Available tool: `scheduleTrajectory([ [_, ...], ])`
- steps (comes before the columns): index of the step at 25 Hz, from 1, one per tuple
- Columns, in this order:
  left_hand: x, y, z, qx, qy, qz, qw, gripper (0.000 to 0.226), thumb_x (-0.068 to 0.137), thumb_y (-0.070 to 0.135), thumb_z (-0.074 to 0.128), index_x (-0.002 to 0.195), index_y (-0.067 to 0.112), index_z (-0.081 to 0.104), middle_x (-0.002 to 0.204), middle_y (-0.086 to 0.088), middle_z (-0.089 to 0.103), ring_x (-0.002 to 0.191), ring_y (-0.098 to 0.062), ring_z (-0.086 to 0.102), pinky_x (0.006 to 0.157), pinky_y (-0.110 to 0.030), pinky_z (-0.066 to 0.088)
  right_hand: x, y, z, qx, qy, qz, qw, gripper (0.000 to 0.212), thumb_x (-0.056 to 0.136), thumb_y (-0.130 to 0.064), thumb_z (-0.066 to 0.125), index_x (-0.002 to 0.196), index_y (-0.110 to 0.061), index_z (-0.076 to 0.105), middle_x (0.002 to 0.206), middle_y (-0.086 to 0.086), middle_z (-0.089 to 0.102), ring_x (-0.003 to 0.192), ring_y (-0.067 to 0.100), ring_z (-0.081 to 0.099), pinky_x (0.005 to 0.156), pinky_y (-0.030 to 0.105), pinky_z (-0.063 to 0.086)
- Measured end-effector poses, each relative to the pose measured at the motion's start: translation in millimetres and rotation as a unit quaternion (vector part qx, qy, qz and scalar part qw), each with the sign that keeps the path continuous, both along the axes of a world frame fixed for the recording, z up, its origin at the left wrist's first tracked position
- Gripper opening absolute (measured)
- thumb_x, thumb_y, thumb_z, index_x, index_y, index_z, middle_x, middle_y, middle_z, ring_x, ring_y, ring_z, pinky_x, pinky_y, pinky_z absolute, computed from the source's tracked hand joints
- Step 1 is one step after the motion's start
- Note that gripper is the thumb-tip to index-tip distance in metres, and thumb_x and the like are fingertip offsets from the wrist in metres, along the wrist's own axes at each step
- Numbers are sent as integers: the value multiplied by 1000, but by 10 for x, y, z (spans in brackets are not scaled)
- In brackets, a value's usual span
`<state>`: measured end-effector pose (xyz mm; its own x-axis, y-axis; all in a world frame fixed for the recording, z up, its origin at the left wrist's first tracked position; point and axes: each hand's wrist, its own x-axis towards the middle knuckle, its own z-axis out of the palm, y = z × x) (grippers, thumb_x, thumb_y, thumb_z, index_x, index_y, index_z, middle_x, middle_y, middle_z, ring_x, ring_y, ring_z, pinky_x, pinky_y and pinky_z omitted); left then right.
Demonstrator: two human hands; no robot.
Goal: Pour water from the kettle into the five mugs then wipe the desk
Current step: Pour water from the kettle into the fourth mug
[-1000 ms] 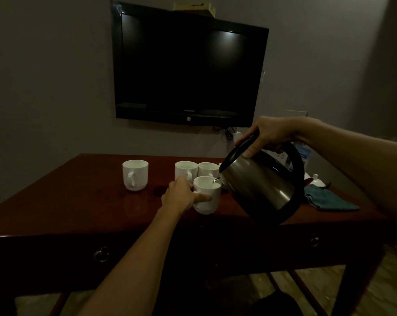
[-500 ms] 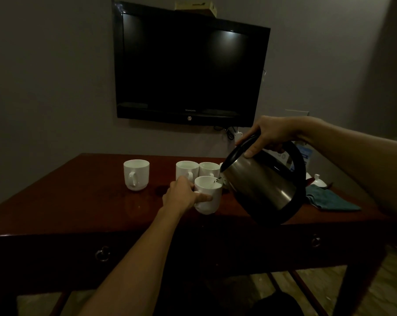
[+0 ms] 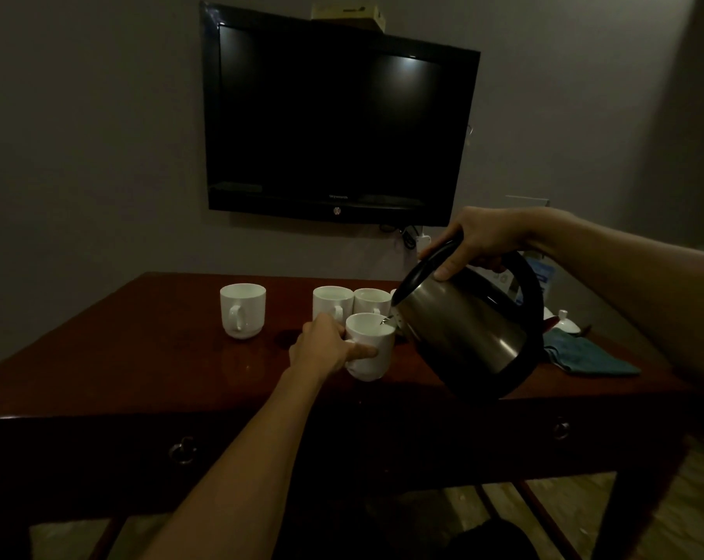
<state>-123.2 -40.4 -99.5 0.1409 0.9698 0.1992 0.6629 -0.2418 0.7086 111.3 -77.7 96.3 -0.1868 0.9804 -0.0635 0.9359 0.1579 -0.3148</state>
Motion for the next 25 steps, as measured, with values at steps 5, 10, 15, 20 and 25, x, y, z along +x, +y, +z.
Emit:
scheduleTrajectory([
  [5,9,34,-12,-3,8,2,1000,53,64,56,82,100,19,70,96,3,60,91,-13,53,73,-34,45,-6,23,4,1,-10,0,1000,54,76,-35,80,128,-29,65,87,17,62,52,12,54,48,26,49],
  [10,13,51,-24,-4,2,9,1000,56,63,56,83,102,18,69,98,2,57,92,-15,53,76,-36,46,9,21,-4,1,-5,-1,1000,55,75,-36,80,128,-31,65,81,14,61,49,11,53,47,25,48],
  [15,11,56,-22,-9,4,2,1000,51,65,54,83,97,17,70,90,4,61,86,-13,57,68,-32,44,35,13,-11,0,6,2,1000,53,77,-32,80,128,-28,65,73,9,58,48,10,52,46,25,47],
  [20,9,68,-24,-11,5,-3,1000,46,63,55,83,87,19,68,87,4,65,85,-13,60,68,-33,47,42,37,-14,0,2,3,1000,54,75,-35,81,127,-29,66,75,12,58,51,14,52,47,27,47],
  [25,10,82,-35,-11,3,1,1000,50,61,57,84,92,19,70,93,3,64,90,-15,60,73,-36,49,30,42,-1,-7,3,4,1000,55,74,-36,81,126,-30,67,75,12,58,53,15,52,48,27,48],
])
